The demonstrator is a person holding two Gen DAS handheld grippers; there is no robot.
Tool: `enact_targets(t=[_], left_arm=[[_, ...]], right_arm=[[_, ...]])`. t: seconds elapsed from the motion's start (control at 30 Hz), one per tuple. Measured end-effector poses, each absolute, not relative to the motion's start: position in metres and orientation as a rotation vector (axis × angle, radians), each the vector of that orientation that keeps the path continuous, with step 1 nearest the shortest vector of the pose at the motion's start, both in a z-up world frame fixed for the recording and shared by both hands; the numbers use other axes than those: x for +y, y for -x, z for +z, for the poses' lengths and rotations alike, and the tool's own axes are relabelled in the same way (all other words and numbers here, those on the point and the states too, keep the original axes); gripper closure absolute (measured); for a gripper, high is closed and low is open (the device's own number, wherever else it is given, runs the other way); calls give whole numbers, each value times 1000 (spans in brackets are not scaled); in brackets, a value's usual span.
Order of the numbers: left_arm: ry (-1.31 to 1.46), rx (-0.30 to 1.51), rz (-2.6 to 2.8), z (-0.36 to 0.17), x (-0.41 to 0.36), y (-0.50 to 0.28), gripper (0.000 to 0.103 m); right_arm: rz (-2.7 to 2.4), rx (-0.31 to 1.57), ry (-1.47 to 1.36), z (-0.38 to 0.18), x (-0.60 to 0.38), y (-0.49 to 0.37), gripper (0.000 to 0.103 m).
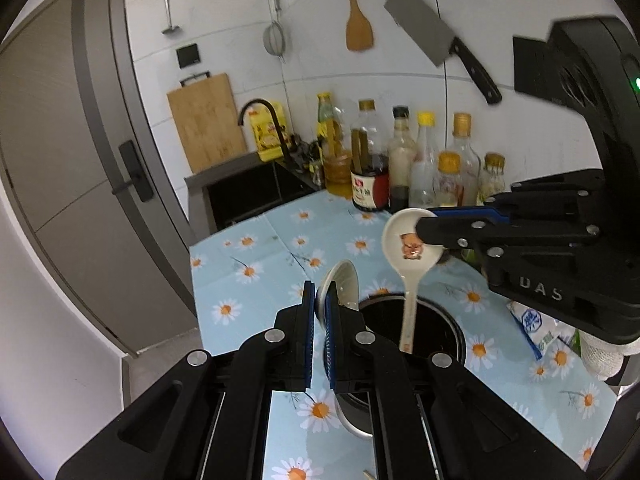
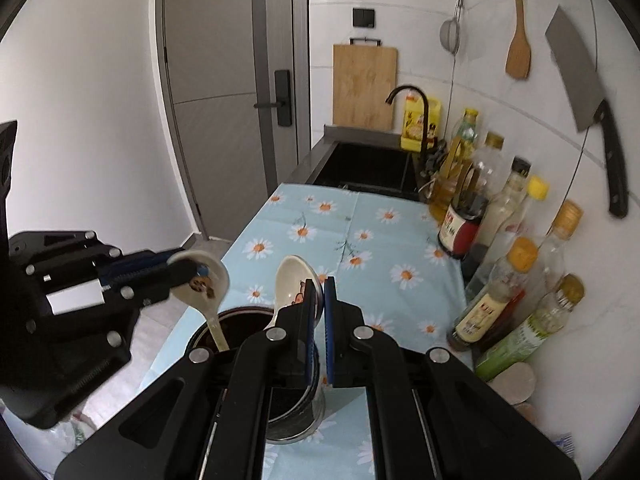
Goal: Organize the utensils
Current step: 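Lower both spoons into the black holder and open both tools, then move the right tool to the chopstick pile and grasp one chopstick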
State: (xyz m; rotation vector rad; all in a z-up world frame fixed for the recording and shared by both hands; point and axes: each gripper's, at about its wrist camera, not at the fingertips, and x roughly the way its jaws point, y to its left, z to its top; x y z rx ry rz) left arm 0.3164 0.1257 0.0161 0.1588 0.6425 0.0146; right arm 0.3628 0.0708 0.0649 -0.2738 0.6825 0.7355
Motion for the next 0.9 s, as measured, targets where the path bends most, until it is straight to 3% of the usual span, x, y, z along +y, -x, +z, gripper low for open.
enact_targets(t=[0.13, 0.2, 0.3, 0.9], left_arm=[[-82, 683, -15, 8, 129, -319, 93], [-45, 694, -27, 6, 132, -319, 90], [9, 700, -30, 5, 138, -315, 76], [92, 685, -2, 23, 150, -280, 76]], right_arm=[[758, 743, 228, 53, 73, -364, 97], [769, 769, 205, 49, 74, -364, 90], [786, 788, 167, 50, 71, -363, 83], [788, 762, 113, 79, 43, -334, 83]])
